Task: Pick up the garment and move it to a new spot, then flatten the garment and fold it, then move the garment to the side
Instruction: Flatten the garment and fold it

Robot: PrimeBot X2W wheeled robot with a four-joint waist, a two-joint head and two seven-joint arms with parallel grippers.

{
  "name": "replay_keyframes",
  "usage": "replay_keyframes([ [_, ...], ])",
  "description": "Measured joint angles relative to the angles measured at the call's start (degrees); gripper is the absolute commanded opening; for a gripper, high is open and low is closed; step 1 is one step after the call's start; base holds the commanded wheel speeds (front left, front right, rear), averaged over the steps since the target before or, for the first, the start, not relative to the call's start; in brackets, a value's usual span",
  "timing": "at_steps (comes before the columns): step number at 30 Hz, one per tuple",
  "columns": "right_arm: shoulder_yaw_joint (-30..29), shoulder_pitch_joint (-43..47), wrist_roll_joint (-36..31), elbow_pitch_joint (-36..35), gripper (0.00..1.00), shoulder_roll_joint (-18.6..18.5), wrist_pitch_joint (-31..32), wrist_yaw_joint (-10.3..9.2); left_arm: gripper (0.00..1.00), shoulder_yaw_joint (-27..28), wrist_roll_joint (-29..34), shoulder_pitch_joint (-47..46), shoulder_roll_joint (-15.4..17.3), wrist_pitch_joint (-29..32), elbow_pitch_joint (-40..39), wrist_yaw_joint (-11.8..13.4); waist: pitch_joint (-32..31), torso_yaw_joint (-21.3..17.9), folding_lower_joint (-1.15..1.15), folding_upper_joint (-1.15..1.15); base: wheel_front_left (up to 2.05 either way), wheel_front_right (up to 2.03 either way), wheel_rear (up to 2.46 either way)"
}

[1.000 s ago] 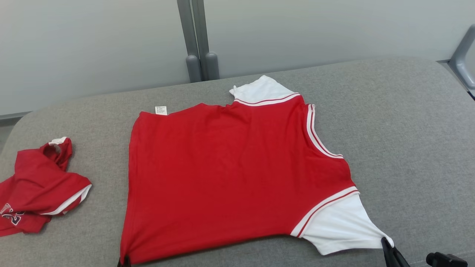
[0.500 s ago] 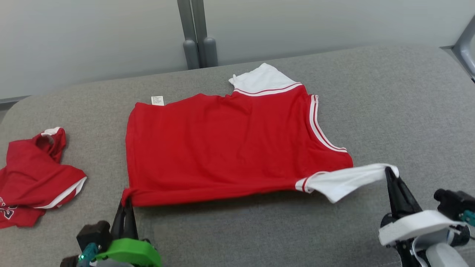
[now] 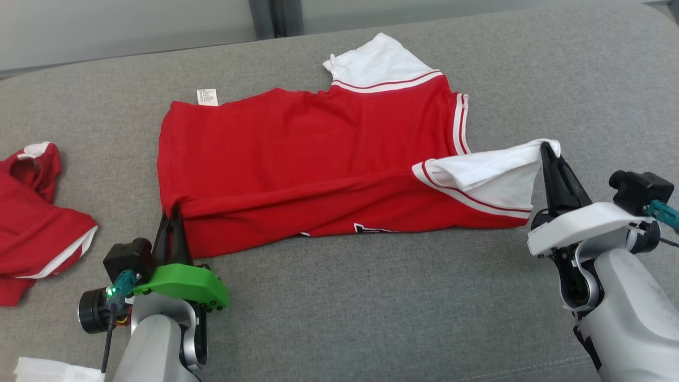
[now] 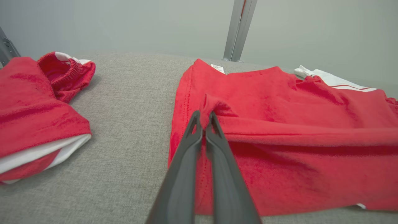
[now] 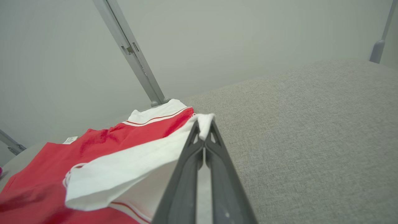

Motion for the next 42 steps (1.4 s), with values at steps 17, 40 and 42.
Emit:
replay_keyframes([
  [17,-1.33,-9.05,-3.20,4.75,1.00,0.65,0.00,0.00,1.00,0.33,2.02,-6.82,0.05,0.00,0.44,0.99,7.83,0.86,0.00,0.00,0.00,0.00,0.00],
  [40,-5.16,6.12,-3.56,-4.13,1.00,2.31,0.00,0.00,1.00,-1.22,-1.92,2.14,0.01,0.00,-1.12,3.03,6.61,-0.14,0.00,0.00,0.00,0.00,0.00],
  [42,-4.53,6.38,-3.58,-3.97,1.00,2.18,0.00,0.00,1.00,-0.24,-1.90,1.67,0.07,0.00,-0.98,3.31,6.69,-0.25,0.00,0.00,0.00,0.00,0.00],
])
